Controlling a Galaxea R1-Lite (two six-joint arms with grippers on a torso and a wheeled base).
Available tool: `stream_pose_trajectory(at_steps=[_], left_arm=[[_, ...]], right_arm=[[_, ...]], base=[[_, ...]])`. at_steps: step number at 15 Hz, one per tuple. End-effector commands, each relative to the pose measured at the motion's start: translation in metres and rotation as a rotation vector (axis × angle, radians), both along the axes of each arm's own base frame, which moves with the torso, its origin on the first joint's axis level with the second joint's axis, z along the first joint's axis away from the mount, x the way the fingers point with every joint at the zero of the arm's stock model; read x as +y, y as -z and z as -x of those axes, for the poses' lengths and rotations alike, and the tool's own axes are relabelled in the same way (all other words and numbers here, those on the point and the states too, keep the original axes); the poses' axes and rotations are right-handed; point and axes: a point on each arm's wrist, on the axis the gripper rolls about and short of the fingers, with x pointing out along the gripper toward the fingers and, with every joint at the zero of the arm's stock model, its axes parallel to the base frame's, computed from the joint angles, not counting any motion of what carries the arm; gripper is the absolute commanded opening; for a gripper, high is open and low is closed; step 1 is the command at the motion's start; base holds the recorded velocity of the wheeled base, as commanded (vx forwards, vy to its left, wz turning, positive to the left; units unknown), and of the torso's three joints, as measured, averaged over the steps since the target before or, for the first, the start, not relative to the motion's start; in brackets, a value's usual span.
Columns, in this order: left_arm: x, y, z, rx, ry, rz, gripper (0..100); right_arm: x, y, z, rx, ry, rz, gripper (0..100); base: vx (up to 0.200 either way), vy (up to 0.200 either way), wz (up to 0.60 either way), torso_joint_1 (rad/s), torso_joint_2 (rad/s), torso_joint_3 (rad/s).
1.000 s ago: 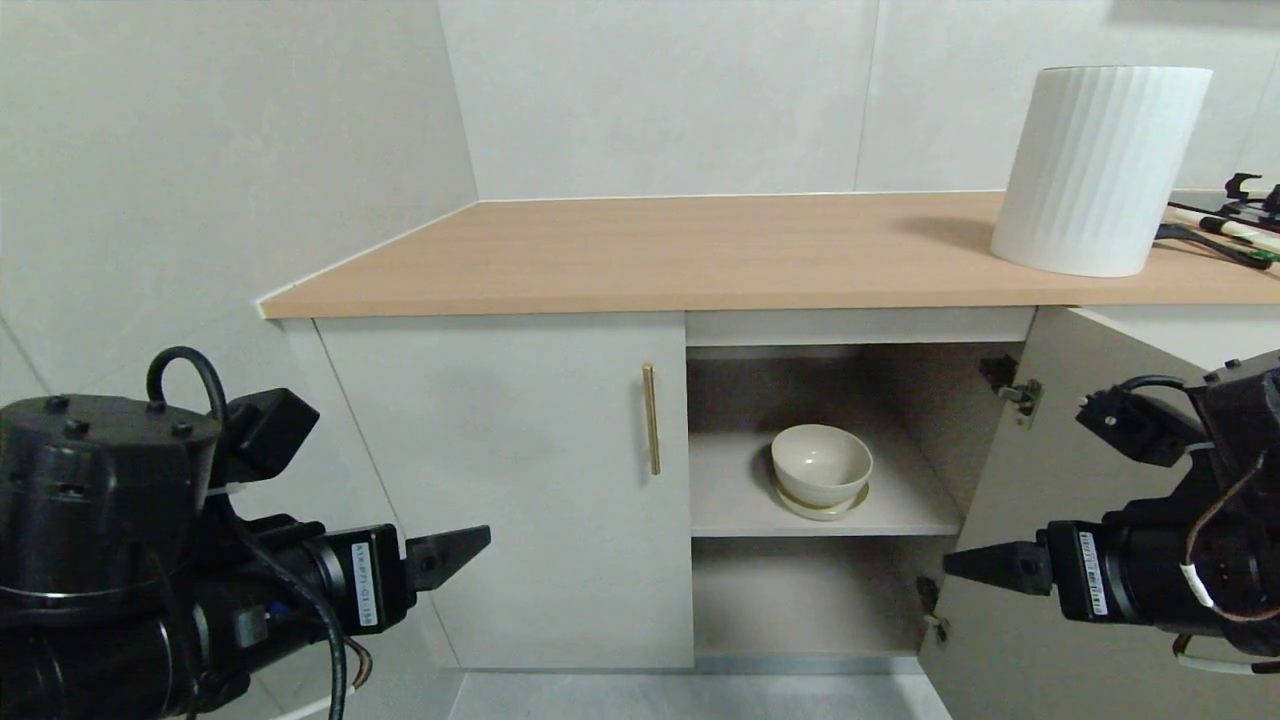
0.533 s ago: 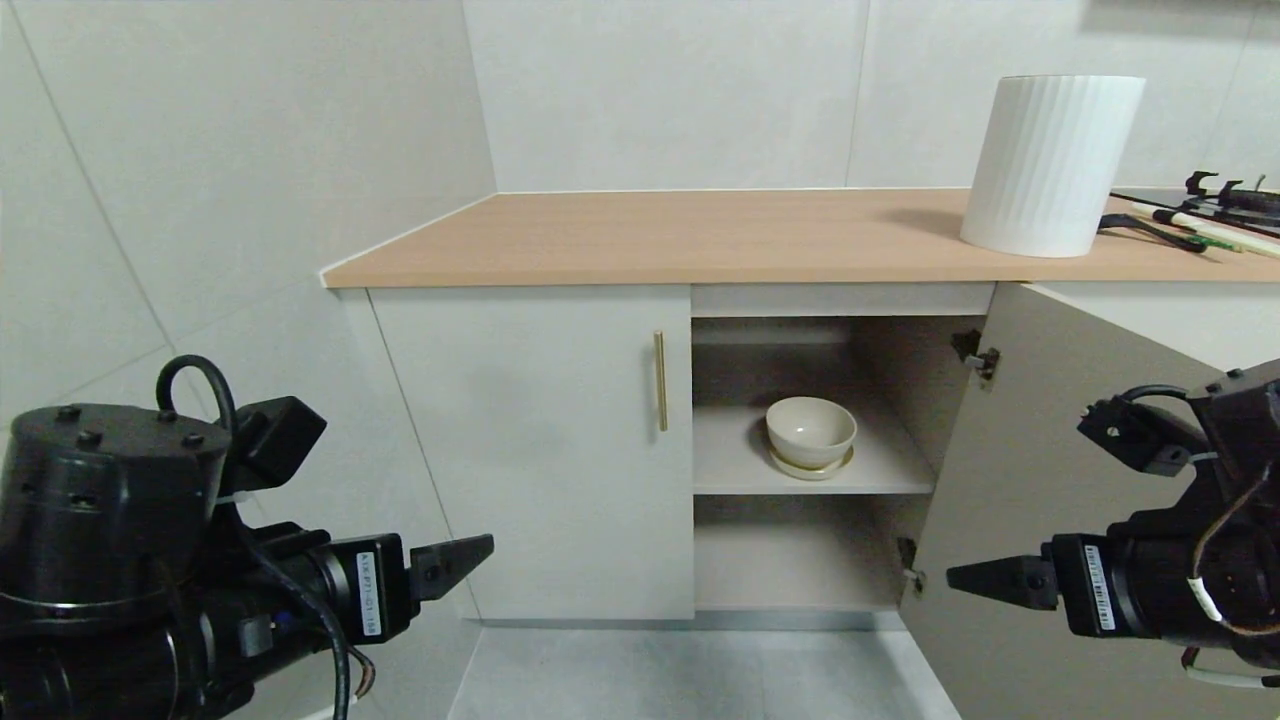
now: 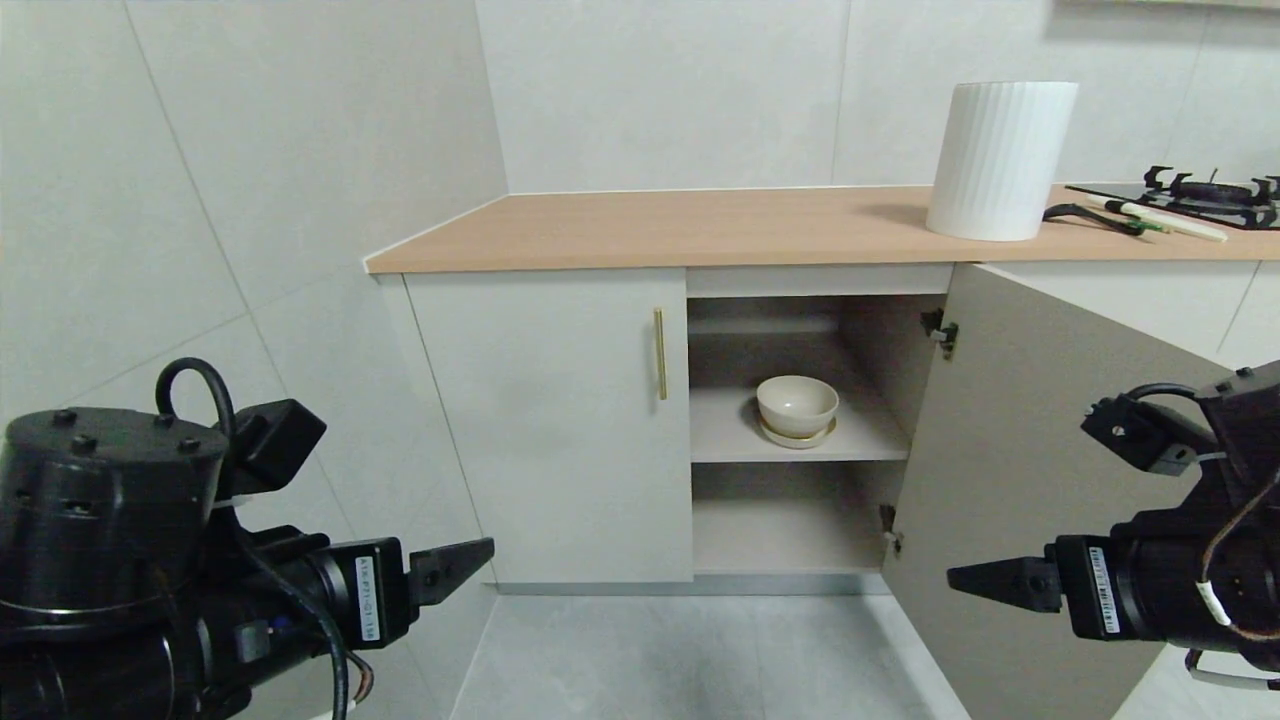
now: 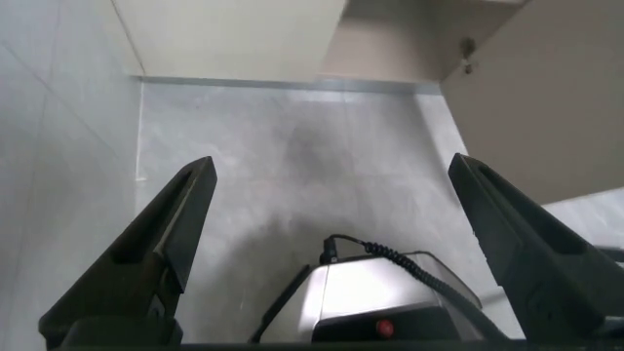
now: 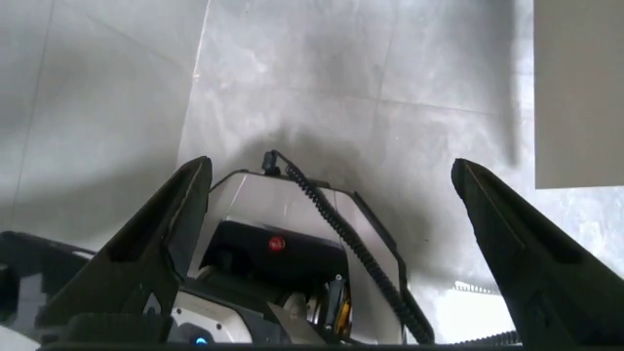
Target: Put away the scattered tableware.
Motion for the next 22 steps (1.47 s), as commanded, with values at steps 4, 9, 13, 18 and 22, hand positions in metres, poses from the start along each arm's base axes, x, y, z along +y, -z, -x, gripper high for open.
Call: stream_pose_trajectory(at_steps=[4, 9, 13, 18, 22], left_arm=[[0.000, 0.001, -0.001, 0.004, 0.001, -0.005, 100], [0.000, 0.001, -0.001, 0.004, 0.000, -0.008, 100], [0.000, 0.002, -0.001, 0.006, 0.000, -0.009, 100], [0.000, 0.002, -0.001, 0.008, 0.001, -0.008, 100], [0.000, 0.003, -0.001, 0.009, 0.002, -0.010, 100]], right_arm=[[-0.003, -0.003, 0.005, -0.006, -0.009, 0.024, 100], [-0.006, -0.003, 0.008, -0.004, -0.005, 0.067, 100], [-0.010, -0.002, 0.013, 0.005, 0.022, 0.151, 100], [-0.017, -0.010, 0.022, 0.077, 0.006, 0.212, 100], [-0.028, -0.011, 0.023, 0.087, 0.065, 0.311, 100]], base=[[0.000, 0.000, 0.00, 0.000, 0.00, 0.000], [0.000, -0.080, 0.00, 0.000, 0.00, 0.002], [0.000, -0.200, 0.00, 0.005, 0.00, -0.001], [0.000, -0.200, 0.00, 0.000, 0.00, 0.001], [0.000, -0.200, 0.00, 0.002, 0.00, 0.002]])
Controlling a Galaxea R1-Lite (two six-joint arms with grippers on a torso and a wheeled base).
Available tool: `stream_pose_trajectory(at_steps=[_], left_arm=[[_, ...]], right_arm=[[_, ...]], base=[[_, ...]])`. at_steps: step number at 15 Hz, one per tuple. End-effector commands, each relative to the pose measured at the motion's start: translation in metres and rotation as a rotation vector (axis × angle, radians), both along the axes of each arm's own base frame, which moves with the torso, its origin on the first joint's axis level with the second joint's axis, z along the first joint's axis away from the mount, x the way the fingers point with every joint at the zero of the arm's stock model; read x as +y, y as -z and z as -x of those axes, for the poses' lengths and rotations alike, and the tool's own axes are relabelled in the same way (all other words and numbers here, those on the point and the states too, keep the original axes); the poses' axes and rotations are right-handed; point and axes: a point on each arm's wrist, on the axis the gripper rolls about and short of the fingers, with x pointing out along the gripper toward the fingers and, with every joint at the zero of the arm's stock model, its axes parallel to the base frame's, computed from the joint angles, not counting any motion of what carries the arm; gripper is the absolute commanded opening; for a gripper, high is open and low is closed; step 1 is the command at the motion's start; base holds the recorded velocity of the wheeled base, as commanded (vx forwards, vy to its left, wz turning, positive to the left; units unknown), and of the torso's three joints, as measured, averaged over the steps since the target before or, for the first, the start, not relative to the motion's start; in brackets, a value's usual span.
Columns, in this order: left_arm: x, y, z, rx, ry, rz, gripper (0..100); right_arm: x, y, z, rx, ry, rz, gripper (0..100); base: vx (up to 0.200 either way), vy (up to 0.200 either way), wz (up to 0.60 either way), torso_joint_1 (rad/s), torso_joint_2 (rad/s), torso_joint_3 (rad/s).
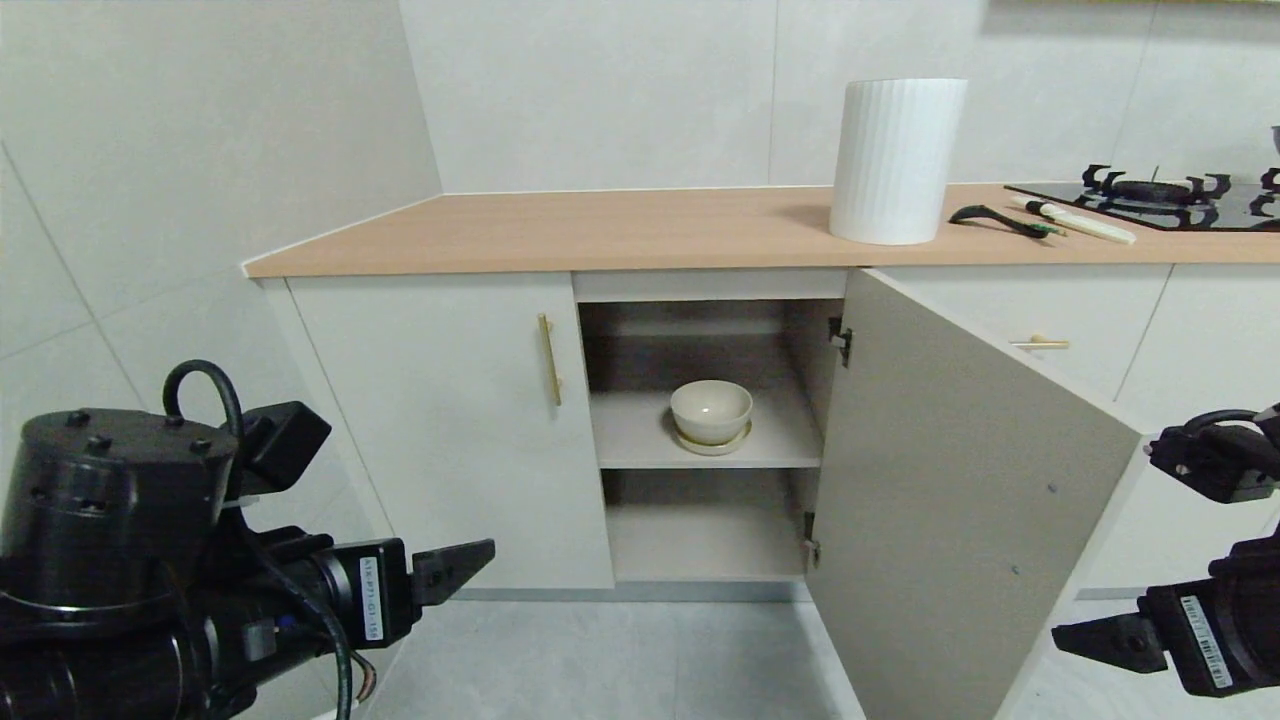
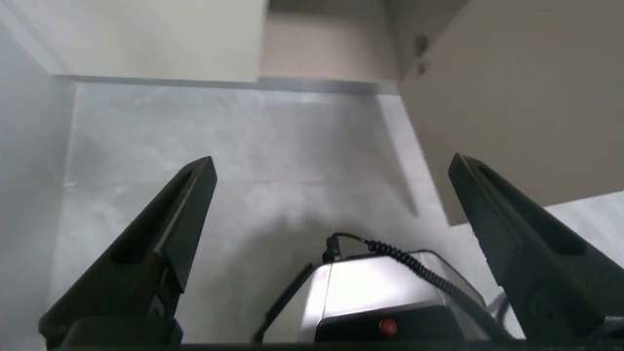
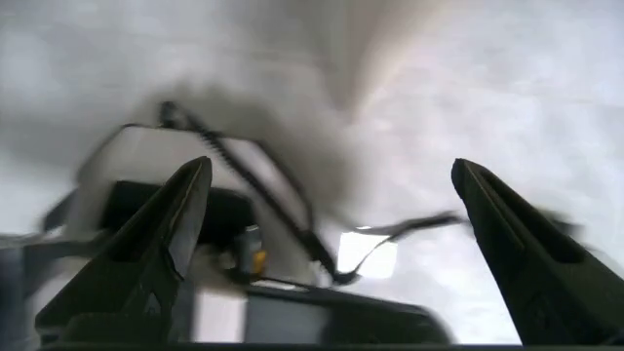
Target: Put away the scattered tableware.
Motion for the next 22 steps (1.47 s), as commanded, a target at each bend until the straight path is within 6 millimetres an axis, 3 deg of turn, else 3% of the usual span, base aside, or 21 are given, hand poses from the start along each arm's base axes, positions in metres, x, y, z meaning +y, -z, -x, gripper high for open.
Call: stream_pose_trajectory(at_steps=[1, 5, 9, 13, 18, 22], left_arm=[[0.000, 0.001, 0.000, 0.002, -0.001, -0.001, 100], [0.000, 0.001, 0.000, 0.003, -0.001, -0.002, 100], [0.000, 0.001, 0.000, 0.004, -0.001, -0.003, 100], [0.000, 0.001, 0.000, 0.003, -0.001, -0.002, 100], [0.000, 0.001, 0.000, 0.003, -0.002, -0.001, 100], [0.000, 0.001, 0.000, 0.003, -0.002, -0.001, 100]], right_arm=[[-0.006, -0.001, 0.001, 0.005, 0.019, 0.024, 100], [-0.021, -0.002, -0.006, 0.027, 0.102, 0.081, 100], [-0.046, -0.004, -0.028, 0.016, 0.252, 0.094, 100], [-0.058, 0.008, -0.066, -0.050, 0.354, 0.057, 100], [-0.058, 0.025, -0.097, -0.080, 0.438, -0.015, 100], [-0.044, 0.030, -0.106, -0.095, 0.448, -0.075, 100]], base=[[0.000, 0.000, 0.00, 0.000, 0.00, 0.000], [0.000, 0.000, 0.00, 0.000, 0.00, 0.000], [0.000, 0.000, 0.00, 0.000, 0.00, 0.000], [0.000, 0.000, 0.00, 0.000, 0.00, 0.000], [0.000, 0.000, 0.00, 0.000, 0.00, 0.000], [0.000, 0.000, 0.00, 0.000, 0.00, 0.000]])
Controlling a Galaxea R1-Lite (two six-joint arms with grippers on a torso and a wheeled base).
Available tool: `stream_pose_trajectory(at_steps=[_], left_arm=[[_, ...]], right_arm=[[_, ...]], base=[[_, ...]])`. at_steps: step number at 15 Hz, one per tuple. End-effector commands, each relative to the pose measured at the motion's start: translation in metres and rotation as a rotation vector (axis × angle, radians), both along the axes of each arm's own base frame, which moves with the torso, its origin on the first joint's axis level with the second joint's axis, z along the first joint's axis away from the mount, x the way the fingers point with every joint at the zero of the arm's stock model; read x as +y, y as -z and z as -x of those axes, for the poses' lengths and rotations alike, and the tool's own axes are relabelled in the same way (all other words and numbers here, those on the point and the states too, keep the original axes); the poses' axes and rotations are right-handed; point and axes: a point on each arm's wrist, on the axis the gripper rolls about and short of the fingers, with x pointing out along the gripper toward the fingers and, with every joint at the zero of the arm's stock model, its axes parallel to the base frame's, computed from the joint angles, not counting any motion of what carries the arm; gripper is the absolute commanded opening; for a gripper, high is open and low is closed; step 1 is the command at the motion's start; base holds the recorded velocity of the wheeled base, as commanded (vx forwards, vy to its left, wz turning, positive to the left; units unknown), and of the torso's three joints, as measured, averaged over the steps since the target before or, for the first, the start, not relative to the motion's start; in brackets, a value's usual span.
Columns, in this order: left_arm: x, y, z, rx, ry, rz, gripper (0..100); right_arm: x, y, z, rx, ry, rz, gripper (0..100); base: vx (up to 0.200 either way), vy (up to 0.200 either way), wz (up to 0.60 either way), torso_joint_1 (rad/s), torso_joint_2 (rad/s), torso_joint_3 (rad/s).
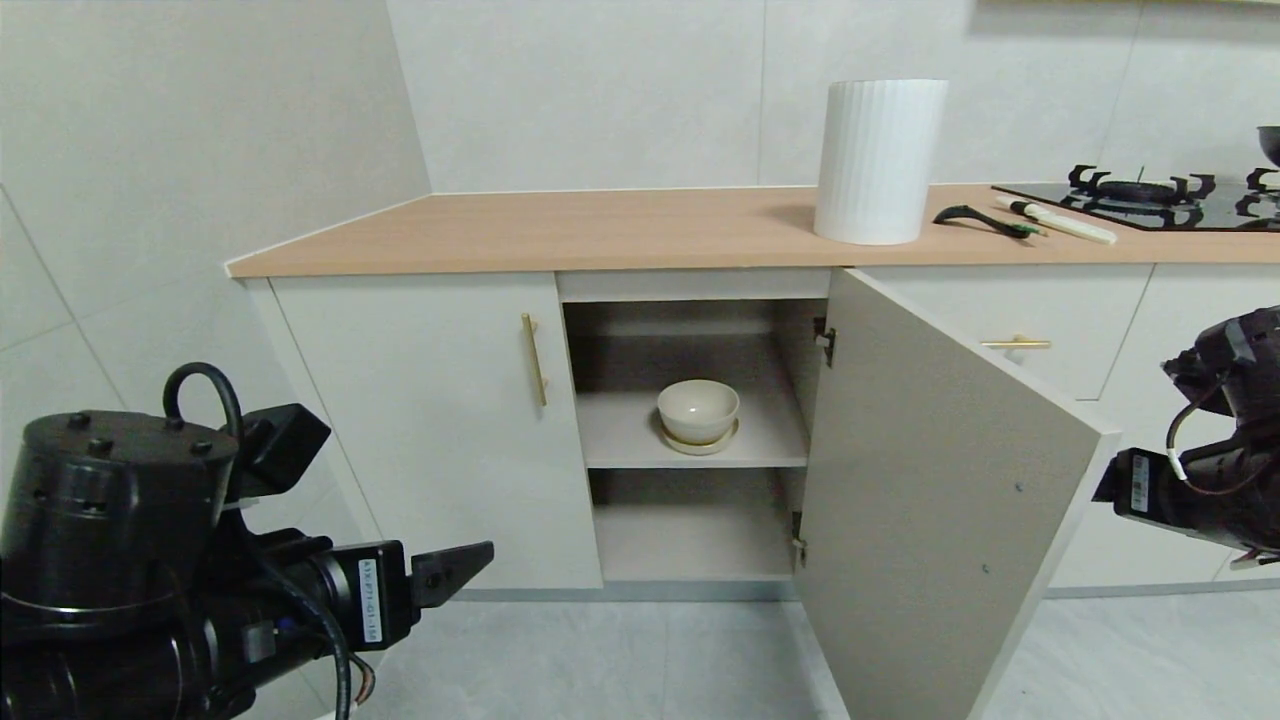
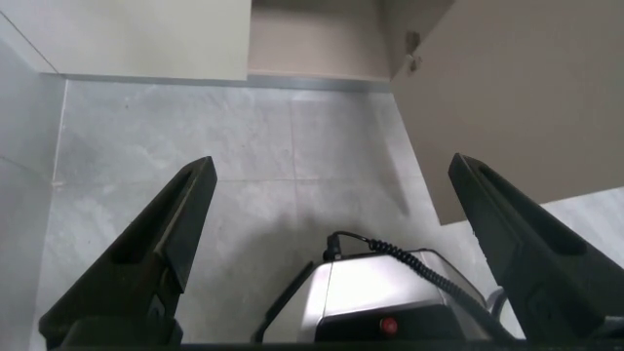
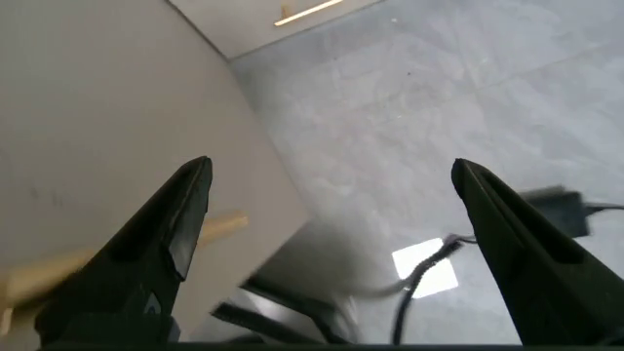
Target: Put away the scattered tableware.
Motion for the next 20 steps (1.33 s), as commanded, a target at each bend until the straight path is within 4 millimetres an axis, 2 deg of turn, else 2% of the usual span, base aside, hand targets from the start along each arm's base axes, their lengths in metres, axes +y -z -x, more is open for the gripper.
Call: stream_pose_trajectory(at_steps=[1, 6, 9, 13, 17, 20], left_arm=[[0.000, 0.000, 0.000, 0.000, -0.001, 0.000, 100], [0.000, -0.001, 0.000, -0.006, -0.001, 0.003, 100], [0.000, -0.001, -0.001, -0.005, 0.000, 0.001, 100], [-0.001, -0.002, -0.001, -0.008, 0.001, 0.002, 100], [0.000, -0.004, -0.001, -0.015, -0.003, 0.004, 100], [0.000, -0.005, -0.001, -0.030, -0.006, 0.008, 100]], right_arm=[[0.008, 0.007, -0.005, 0.021, -0.019, -0.008, 100], [0.057, 0.015, -0.011, 0.006, -0.170, -0.042, 100], [0.084, 0.023, -0.030, -0.027, -0.277, -0.076, 100], [0.123, 0.027, -0.075, -0.056, -0.399, -0.037, 100], [0.143, 0.029, -0.112, -0.096, -0.476, -0.048, 100], [0.151, 0.034, -0.126, -0.105, -0.501, -0.074, 100]], base=[[0.000, 0.000, 0.00, 0.000, 0.00, 0.000], [0.000, 0.000, 0.00, 0.000, 0.00, 0.000], [0.000, 0.000, 0.00, 0.000, 0.00, 0.000], [0.000, 0.000, 0.00, 0.000, 0.00, 0.000], [0.000, 0.000, 0.00, 0.000, 0.00, 0.000], [0.000, 0.000, 0.00, 0.000, 0.00, 0.000]])
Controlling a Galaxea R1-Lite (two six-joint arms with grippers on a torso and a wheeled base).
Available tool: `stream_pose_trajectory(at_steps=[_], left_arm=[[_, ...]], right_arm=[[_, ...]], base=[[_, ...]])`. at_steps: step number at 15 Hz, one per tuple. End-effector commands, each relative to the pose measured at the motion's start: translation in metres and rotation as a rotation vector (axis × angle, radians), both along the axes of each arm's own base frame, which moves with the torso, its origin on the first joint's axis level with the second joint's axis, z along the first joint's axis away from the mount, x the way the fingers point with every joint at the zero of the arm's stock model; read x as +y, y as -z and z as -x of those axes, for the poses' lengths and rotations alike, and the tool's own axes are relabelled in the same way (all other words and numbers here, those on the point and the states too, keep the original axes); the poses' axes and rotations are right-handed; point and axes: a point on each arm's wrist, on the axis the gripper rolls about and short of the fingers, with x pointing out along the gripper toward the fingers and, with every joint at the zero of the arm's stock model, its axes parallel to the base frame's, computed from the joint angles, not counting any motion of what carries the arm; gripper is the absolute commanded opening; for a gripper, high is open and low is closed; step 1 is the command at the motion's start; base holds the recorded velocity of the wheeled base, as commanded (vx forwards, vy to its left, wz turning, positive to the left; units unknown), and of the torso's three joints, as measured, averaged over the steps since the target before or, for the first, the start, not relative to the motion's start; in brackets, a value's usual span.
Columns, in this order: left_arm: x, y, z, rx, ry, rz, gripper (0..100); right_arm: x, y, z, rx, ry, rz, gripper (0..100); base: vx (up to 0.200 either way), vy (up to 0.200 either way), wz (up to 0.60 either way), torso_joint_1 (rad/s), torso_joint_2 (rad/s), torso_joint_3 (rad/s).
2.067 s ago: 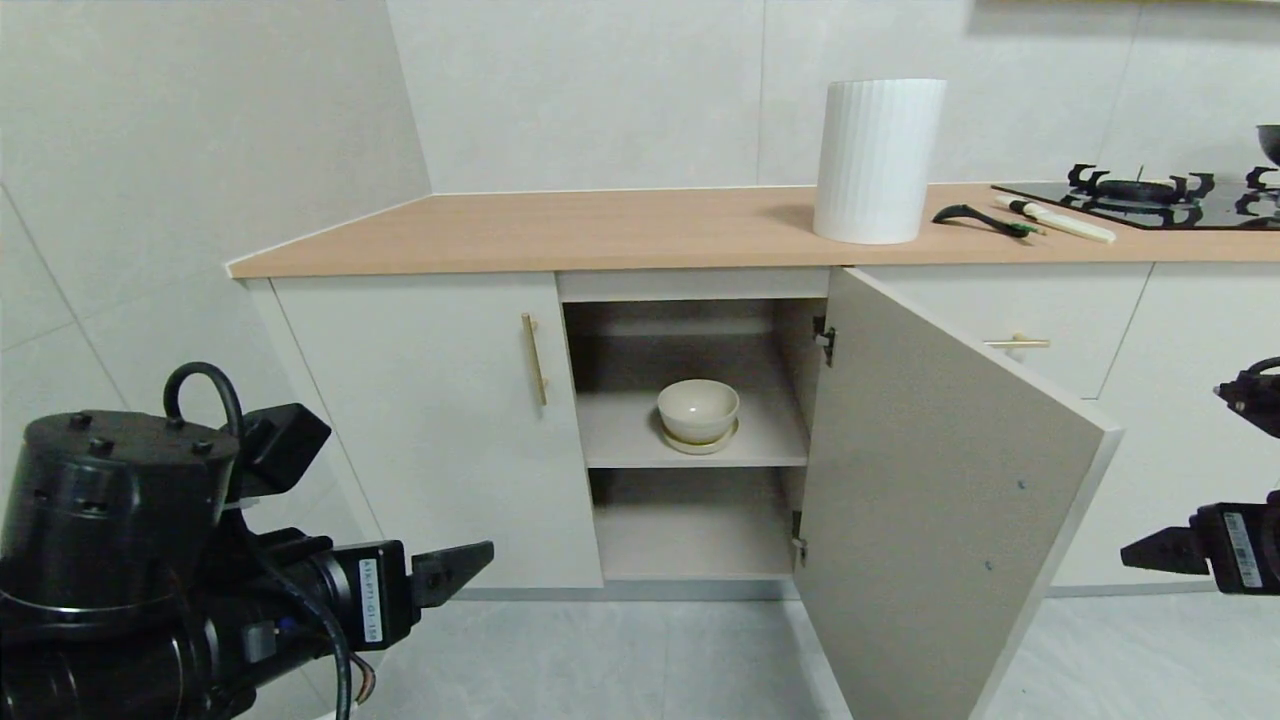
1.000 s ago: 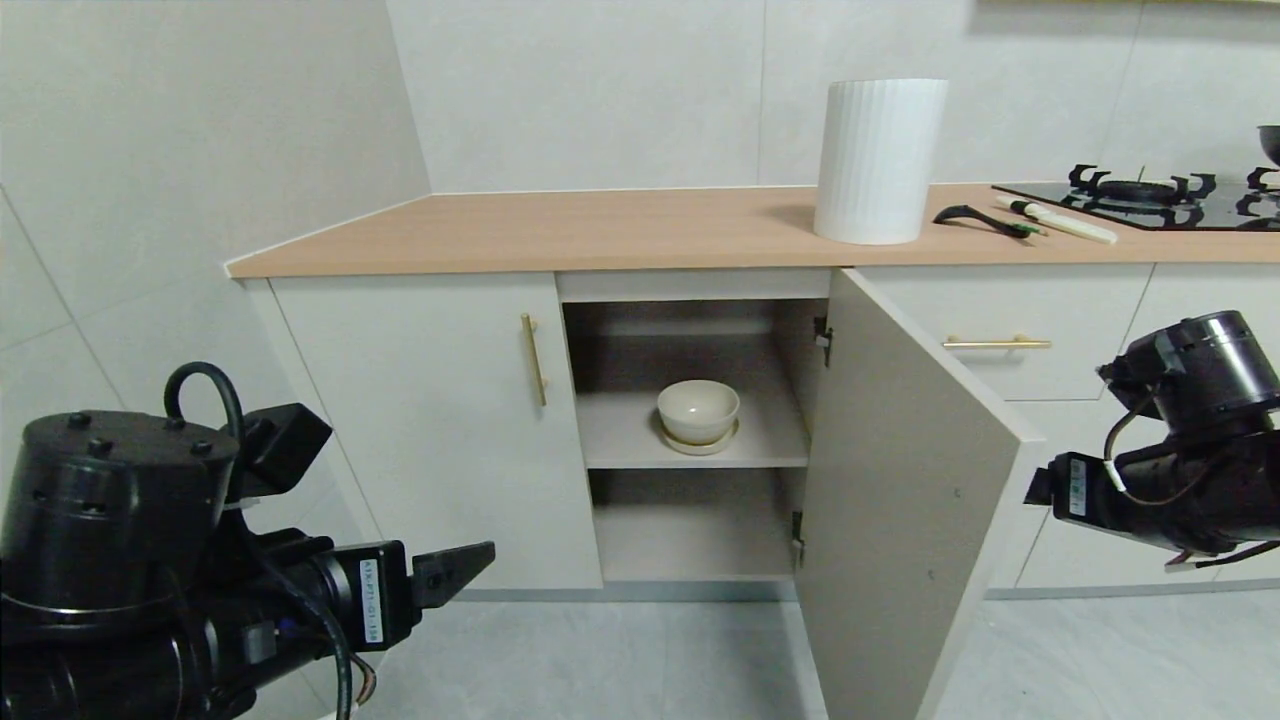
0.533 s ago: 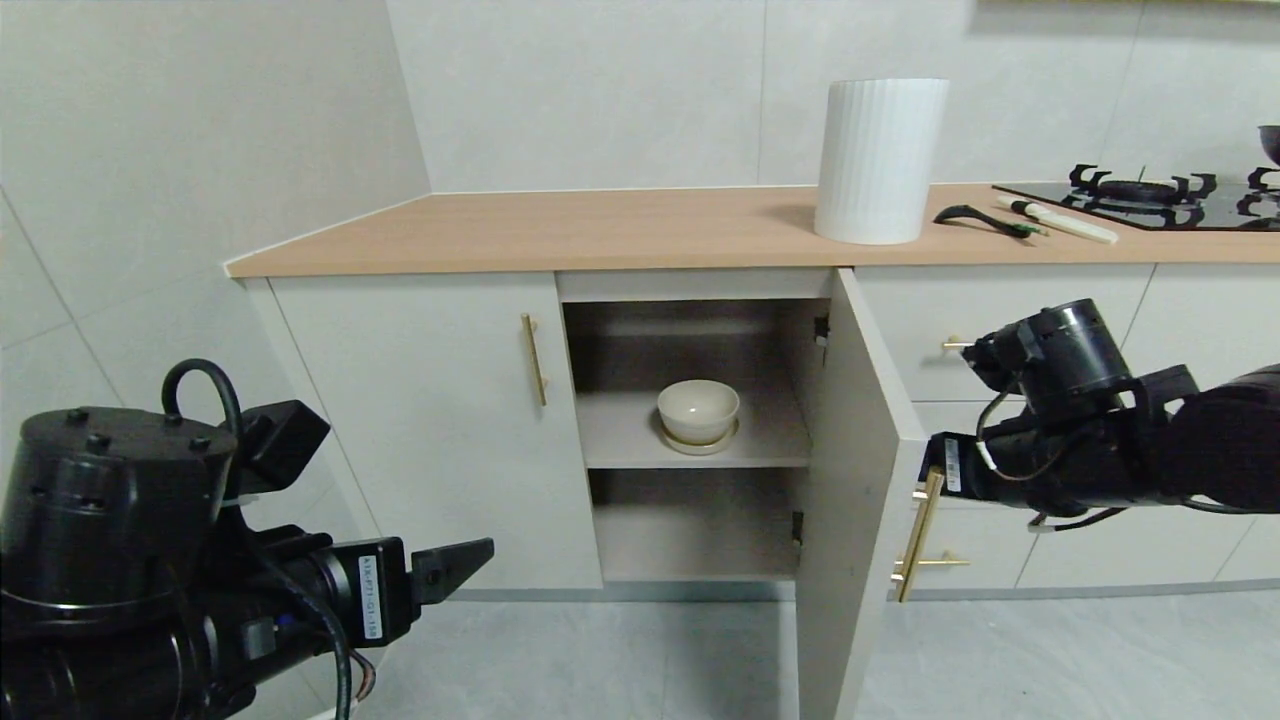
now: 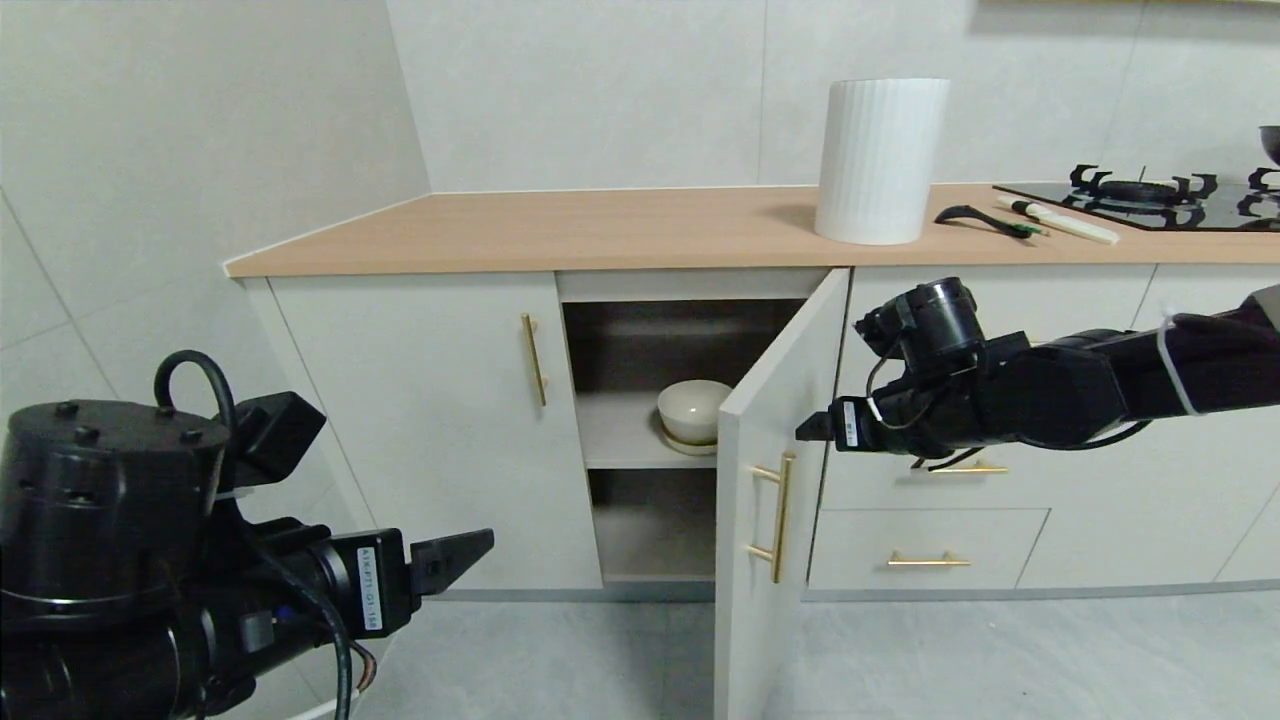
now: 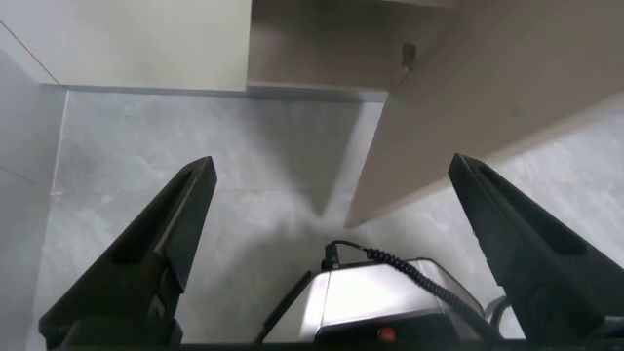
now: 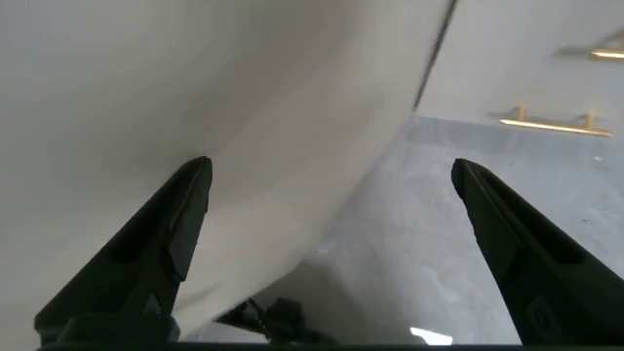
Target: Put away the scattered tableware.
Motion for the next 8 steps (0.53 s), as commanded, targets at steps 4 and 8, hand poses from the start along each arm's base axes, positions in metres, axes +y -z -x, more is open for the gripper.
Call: stream_pose_trajectory(at_steps=[4, 8], left_arm=[[0.000, -0.001, 0.001, -0.006, 0.001, -0.001, 100], [0.000, 0.000, -0.001, -0.005, -0.008, -0.009, 100]], right_arm=[[0.011, 0.023, -0.018, 0.017, -0.017, -0.015, 100], [0.026, 0.048, -0.037, -0.013, -0.014, -0.078, 100]], base=[[0.000, 0.000, 0.00, 0.000, 0.00, 0.000], [0.000, 0.000, 0.00, 0.000, 0.00, 0.000]])
